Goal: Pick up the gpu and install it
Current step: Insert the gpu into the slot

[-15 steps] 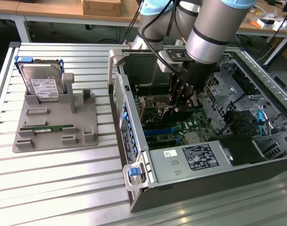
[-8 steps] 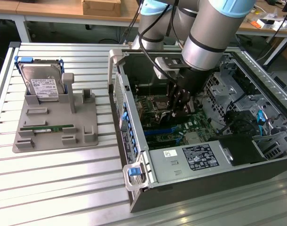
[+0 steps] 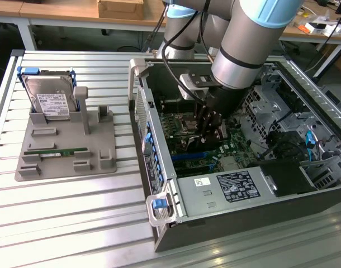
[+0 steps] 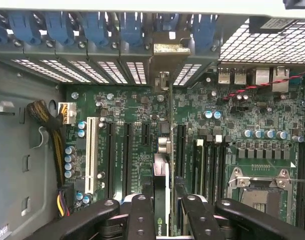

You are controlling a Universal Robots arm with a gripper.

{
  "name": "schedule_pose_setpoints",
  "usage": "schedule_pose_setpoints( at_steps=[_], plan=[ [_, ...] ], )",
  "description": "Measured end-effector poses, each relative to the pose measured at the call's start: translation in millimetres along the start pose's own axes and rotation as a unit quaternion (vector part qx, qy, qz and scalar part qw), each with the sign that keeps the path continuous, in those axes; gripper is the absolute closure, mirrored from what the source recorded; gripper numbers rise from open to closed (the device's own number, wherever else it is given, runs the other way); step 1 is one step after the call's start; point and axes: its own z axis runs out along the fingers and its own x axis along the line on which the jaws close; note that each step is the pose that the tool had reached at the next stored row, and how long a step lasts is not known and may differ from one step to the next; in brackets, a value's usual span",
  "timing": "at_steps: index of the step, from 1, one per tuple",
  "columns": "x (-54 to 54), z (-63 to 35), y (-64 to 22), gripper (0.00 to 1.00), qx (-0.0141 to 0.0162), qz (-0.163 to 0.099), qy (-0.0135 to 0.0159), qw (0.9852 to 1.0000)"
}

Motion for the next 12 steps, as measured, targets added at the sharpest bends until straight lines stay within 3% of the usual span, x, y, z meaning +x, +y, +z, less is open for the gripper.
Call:
schedule_pose_setpoints(
  at_steps=[4,12],
  plan=[
    [-0.1,7.1,-0.2,0.74,-0.0001,0.000,0.0001,1.0000],
    [0.1,8.2,-0.2,0.74,0.0000,0.000,0.0001,1.0000]
  ],
)
